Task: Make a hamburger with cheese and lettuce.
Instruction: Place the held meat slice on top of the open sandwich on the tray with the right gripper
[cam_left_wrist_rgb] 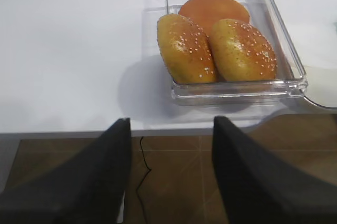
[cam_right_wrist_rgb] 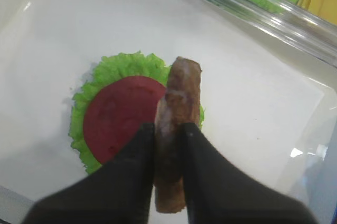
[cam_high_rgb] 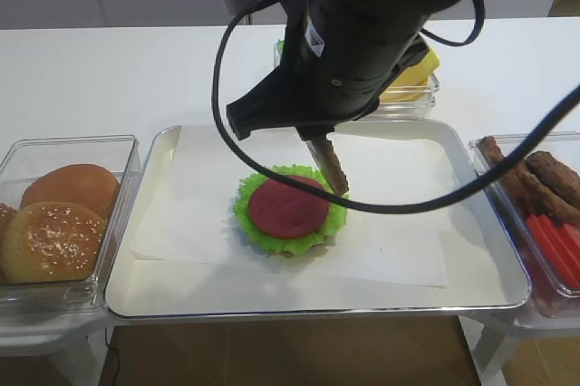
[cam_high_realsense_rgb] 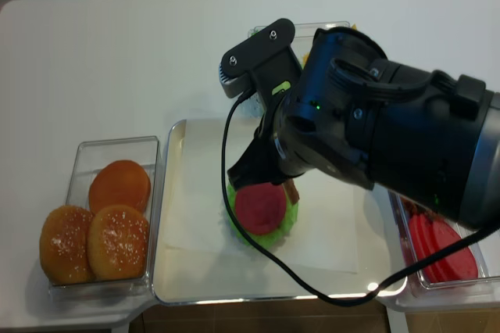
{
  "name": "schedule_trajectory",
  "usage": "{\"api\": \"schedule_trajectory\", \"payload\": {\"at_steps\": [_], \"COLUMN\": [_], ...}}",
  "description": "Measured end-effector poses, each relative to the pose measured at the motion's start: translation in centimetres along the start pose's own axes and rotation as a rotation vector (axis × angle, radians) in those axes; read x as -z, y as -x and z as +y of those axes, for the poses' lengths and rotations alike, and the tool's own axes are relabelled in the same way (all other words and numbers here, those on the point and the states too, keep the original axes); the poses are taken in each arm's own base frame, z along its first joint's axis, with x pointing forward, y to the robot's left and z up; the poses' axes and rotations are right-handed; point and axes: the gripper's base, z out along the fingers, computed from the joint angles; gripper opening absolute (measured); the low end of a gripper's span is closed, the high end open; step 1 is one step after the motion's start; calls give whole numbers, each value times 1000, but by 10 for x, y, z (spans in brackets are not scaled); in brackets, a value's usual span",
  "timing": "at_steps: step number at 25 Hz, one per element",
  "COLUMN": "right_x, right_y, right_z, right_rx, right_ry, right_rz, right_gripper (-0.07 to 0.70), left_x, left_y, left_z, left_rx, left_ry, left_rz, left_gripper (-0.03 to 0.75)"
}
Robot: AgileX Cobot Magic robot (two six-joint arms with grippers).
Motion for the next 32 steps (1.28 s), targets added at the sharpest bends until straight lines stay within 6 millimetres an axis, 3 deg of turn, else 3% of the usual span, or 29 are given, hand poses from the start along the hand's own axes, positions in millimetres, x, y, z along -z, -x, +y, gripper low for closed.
{"api": "schedule_trajectory", "payload": {"at_steps": [8,32], "right_x": [-13,-22], "right_y": [-1,0], "right_z": [4,6], "right_rx": [10,26], "right_ry": [-10,-17], "right_rz": [32,29], "right_gripper": [118,118], "left_x": [0,0], "left_y": [0,0], "left_z": [0,0], "left_rx": [0,0], "left_ry": [0,0], "left_rz": [0,0], "left_gripper": [369,369]}}
